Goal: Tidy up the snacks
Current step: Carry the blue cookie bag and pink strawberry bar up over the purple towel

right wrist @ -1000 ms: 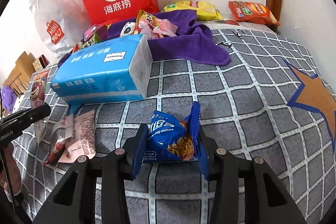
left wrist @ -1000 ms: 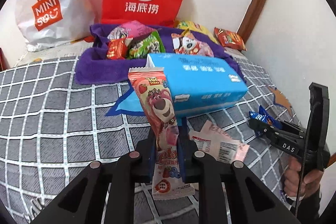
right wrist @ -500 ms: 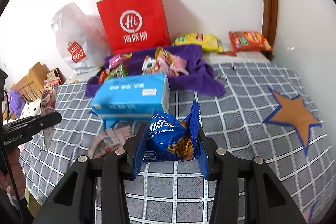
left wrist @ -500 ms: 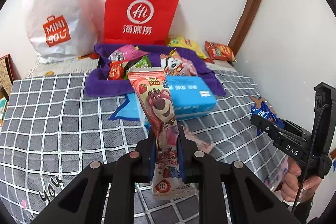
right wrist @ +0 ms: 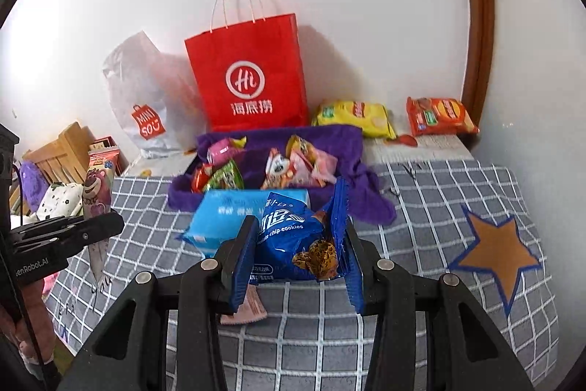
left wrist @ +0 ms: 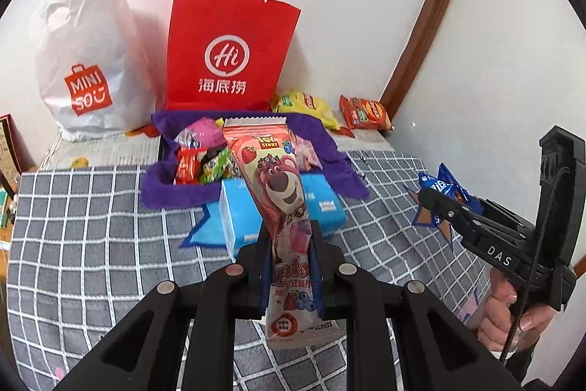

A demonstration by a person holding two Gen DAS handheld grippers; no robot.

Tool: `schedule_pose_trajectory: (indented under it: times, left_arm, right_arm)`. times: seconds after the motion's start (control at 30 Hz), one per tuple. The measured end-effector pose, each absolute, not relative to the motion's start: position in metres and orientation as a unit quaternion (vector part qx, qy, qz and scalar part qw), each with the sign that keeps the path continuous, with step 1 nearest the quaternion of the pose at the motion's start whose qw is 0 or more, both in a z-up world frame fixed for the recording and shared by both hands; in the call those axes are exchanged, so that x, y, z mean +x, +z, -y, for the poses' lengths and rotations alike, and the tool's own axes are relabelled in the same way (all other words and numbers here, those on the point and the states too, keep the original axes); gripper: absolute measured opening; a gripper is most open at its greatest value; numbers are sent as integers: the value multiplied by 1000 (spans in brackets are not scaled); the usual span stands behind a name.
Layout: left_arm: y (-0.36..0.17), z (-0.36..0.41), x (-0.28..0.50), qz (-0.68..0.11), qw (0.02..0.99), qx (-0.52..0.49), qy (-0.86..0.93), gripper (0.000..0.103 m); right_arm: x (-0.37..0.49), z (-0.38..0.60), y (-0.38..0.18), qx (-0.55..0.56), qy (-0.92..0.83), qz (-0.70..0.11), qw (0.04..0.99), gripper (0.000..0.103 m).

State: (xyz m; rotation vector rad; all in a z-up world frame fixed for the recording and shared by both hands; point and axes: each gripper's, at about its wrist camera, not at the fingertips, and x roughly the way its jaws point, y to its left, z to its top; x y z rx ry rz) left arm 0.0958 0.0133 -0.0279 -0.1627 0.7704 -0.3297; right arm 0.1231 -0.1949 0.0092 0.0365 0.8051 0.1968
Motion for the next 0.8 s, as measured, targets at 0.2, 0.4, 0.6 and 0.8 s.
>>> schedule_pose_trajectory:
  times: [0.2, 0.4, 0.6, 0.8]
  left_arm:
    - [-14, -17, 116, -368, 915, -74, -151, 17]
    - [-6, -24, 139, -367, 917, -73, -141, 17]
    - [0, -30, 160, -366, 919, -73, -130, 17]
    - [1, -38, 181, -367, 919, -75, -119, 17]
  right_arm:
    - [152, 185, 23, 9, 100, -386, 917, 43]
    - [185, 172, 32, 7, 109, -385, 917, 43]
    - [210, 159, 39, 1, 122, -375, 919, 43]
    - [232, 151, 39, 0, 130, -373, 919, 43]
